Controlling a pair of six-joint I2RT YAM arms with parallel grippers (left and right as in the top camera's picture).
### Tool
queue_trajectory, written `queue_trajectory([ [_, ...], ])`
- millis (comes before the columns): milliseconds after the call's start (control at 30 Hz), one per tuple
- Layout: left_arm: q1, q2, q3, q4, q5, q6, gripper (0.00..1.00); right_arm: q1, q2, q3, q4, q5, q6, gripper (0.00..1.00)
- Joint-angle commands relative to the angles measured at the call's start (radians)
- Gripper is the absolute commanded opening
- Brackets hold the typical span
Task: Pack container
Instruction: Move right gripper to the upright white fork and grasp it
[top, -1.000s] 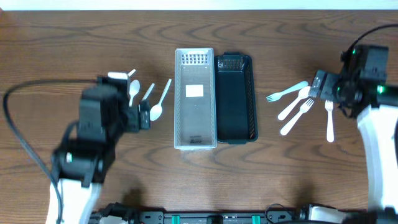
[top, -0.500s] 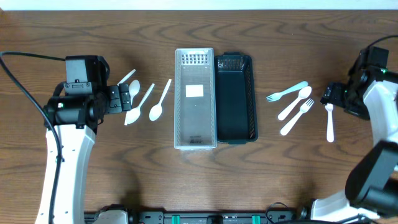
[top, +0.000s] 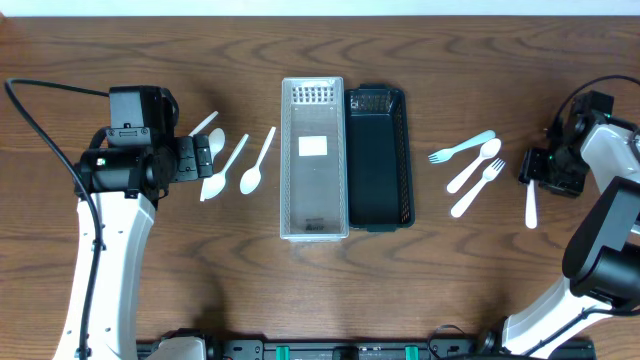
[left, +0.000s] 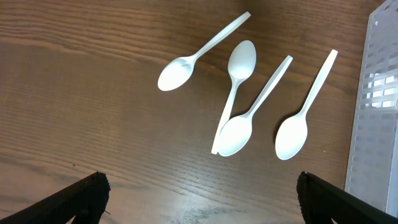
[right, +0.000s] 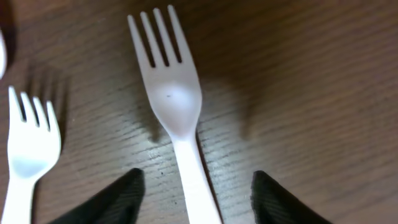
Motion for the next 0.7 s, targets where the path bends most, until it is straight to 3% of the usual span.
queue_trajectory([
  [0, 0.005, 0.007, 0.019, -0.003, 0.003, 0.013, 0.98, 0.001, 0.030, 0.016, 0.002, -0.010, -0.022, 0.52],
  [133, 0.005, 0.007, 0.019, -0.003, 0.003, 0.013, 0.98, 0.002, 0.054, 0.015, -0.002, -0.011, -0.002, 0.43],
  [400, 0.005, 0.007, 0.019, -0.003, 0.003, 0.013, 0.98, 0.002, 0.063, -0.009, 0.038, 0.006, 0.023, 0.41],
  [533, 0.005, 0.007, 0.019, -0.003, 0.003, 0.013, 0.98, 0.002, 0.063, -0.020, 0.029, 0.053, 0.042, 0.17],
  [667, 0.005, 0.007, 0.019, -0.003, 0.003, 0.013, 0.98, 0.003, 0.050, -0.006, -0.008, 0.052, 0.086, 0.01],
])
